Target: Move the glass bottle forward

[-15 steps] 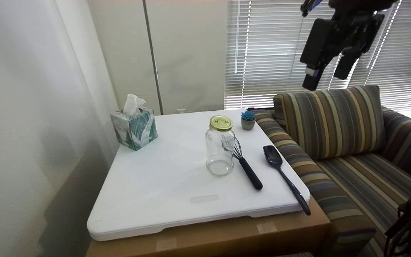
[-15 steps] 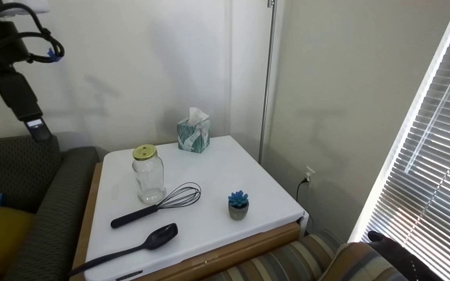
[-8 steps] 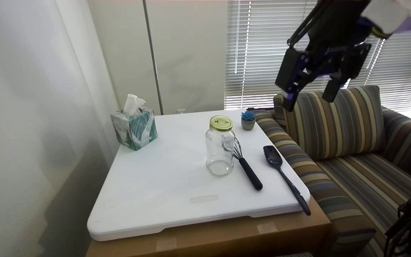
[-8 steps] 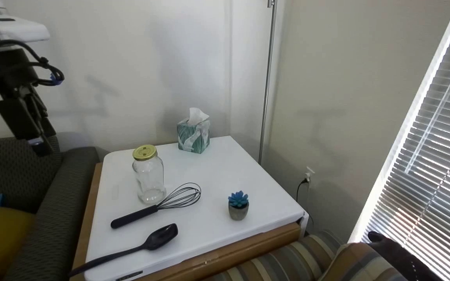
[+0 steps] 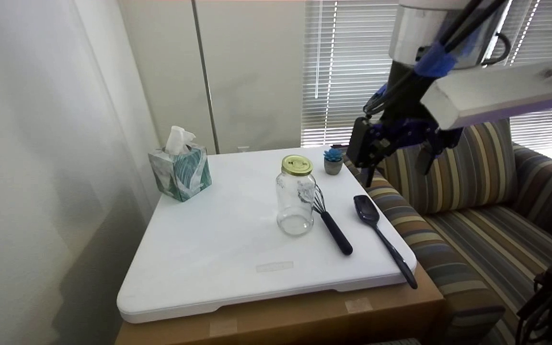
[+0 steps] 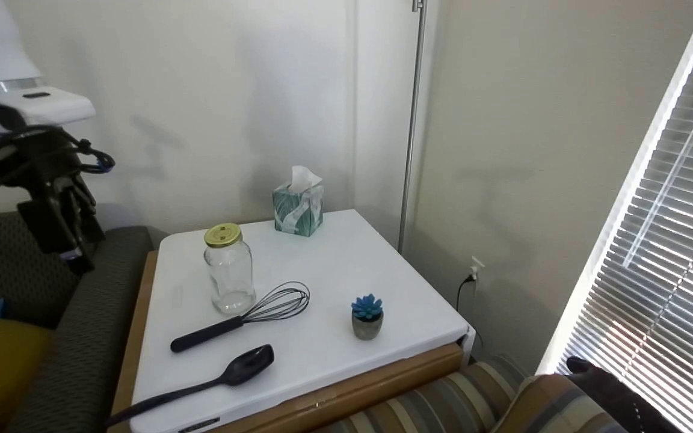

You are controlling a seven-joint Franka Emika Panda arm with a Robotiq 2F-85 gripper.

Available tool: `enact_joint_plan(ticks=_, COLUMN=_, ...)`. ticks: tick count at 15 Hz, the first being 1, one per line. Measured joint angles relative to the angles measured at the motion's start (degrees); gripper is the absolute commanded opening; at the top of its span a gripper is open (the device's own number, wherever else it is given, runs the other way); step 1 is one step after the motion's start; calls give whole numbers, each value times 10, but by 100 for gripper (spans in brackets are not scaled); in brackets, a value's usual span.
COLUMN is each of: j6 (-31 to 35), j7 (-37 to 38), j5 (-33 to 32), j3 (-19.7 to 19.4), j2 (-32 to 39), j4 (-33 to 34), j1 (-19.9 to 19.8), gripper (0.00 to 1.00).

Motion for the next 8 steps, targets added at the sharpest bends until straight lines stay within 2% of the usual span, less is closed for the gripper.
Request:
enact_joint_plan(ticks=4, j6=12, j7=-14, j5=0, j3=-11, j2=65, j4=25, j1=5, gripper=100)
enact_joint_plan(ticks=8, j6=14, j7=-6, j5=0, j3=-32, j2=60, j4=20, j1=30, gripper=100)
